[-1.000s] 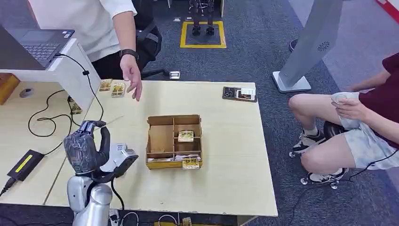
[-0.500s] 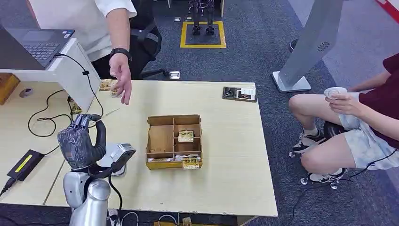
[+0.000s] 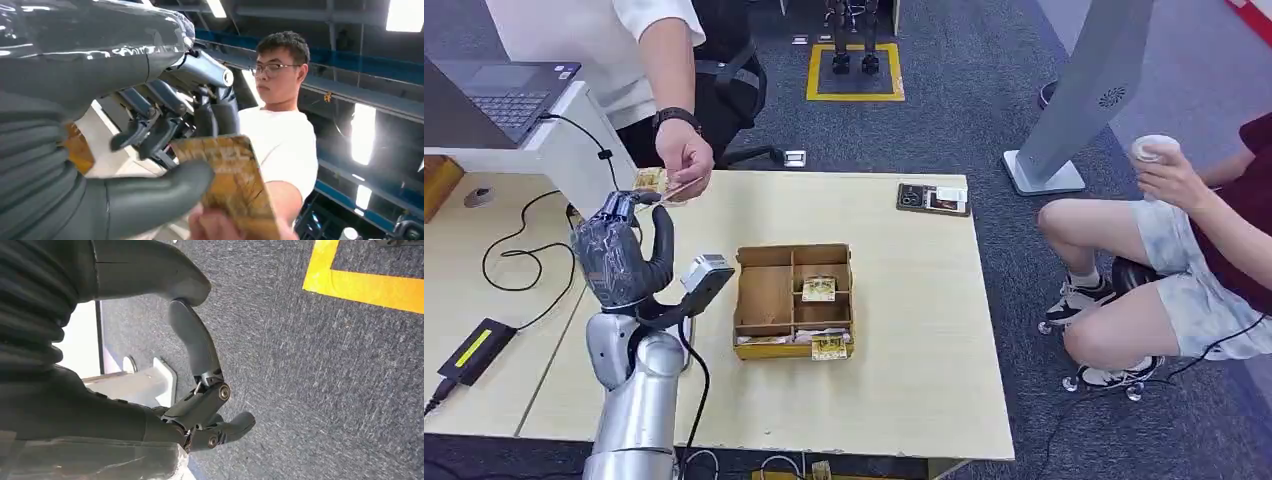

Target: Pass the card to the sensor for recognition and then transmit it.

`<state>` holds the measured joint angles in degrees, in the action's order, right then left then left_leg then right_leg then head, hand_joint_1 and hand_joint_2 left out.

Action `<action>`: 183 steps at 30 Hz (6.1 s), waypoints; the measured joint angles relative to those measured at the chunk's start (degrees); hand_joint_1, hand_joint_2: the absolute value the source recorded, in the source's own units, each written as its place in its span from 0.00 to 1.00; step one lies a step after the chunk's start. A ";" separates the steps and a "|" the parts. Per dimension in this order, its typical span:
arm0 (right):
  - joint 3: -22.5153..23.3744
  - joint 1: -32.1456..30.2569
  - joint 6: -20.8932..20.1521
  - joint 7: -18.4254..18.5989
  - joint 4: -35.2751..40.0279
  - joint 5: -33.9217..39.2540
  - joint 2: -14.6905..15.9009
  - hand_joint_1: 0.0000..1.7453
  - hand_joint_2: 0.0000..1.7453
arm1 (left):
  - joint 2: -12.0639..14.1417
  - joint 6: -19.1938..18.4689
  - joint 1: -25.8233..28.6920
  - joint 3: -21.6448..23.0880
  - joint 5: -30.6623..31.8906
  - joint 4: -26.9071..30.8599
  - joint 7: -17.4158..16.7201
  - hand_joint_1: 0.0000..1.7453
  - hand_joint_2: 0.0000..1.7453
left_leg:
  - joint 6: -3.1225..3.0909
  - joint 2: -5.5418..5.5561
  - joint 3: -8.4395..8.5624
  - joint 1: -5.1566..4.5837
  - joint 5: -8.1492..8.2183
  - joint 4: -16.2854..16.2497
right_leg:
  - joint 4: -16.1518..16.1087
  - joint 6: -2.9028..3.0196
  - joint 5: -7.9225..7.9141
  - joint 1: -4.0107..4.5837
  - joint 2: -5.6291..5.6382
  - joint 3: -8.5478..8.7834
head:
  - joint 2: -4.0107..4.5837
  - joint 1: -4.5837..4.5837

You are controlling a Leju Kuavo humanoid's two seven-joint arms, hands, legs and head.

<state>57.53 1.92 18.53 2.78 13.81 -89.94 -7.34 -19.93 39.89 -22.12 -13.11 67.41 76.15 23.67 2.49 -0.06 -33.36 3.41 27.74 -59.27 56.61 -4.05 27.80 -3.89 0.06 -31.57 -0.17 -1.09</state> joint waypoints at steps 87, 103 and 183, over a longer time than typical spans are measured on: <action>8.39 -1.97 -1.99 -2.08 4.77 -0.17 -1.42 0.00 1.00 | 20.92 -0.39 19.63 40.98 17.71 1.99 -33.33 0.00 1.00 | 0.00 0.01 -0.04 0.00 0.00 0.03 | -0.02 -0.01 0.02 0.00 -0.05 -0.01 | 0.00 0.00; 8.33 -1.96 -2.60 -1.75 5.40 -0.17 -1.42 0.00 1.00 | 22.05 -7.69 18.54 42.03 17.92 -1.68 -37.44 0.00 1.00 | 0.00 0.01 -0.04 0.00 0.00 0.03 | -0.01 -0.01 0.02 0.00 -0.04 -0.01 | 0.00 0.00; 6.82 -2.85 -4.39 0.39 12.22 -0.17 -4.98 0.00 1.00 | 19.28 -7.93 21.73 37.94 17.18 -3.32 -44.83 1.00 1.00 | 0.00 0.02 -0.04 0.00 0.00 0.03 | -0.01 -0.01 0.02 0.00 -0.06 0.02 | 0.00 0.00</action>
<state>64.35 -0.93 14.14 3.17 26.03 -90.12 -12.33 -0.66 31.96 -0.39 24.83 84.59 72.83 -21.16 2.49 -0.04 -33.40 3.41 27.75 -59.24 56.60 -4.05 27.82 -3.89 0.00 -31.56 -0.17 -1.09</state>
